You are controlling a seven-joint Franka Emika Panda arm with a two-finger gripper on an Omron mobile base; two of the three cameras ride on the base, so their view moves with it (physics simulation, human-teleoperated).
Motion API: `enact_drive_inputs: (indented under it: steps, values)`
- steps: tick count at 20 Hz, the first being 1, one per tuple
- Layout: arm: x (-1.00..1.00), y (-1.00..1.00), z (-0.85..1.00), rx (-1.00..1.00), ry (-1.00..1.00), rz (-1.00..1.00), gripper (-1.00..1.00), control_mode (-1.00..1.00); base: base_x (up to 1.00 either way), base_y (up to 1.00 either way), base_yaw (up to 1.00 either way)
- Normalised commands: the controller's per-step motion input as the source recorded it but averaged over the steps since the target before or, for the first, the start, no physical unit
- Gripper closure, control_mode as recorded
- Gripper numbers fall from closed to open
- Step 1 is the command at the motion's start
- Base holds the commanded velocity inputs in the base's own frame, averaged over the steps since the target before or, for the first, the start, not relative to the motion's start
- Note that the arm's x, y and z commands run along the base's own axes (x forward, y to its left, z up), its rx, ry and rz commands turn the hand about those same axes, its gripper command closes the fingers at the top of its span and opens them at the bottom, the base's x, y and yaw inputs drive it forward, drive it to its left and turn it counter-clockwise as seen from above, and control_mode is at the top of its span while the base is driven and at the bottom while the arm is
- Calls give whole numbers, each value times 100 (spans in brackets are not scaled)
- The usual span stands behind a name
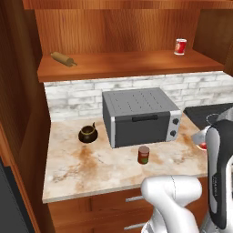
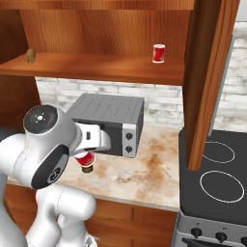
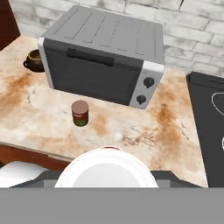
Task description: Pick the cans from the counter and place them in their designated side in the cabinet.
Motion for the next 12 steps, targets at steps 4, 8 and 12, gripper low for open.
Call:
enact_drive_inputs:
  steps: [4,8,12]
  values:
    - [-7,12,44,0,-17,6,100,-100,0,0,0]
    - [0,7,50,0,-12,4,100,-100,0,0,0]
    - [-2,6,53,0,-11,2,100,-100,0,0,0]
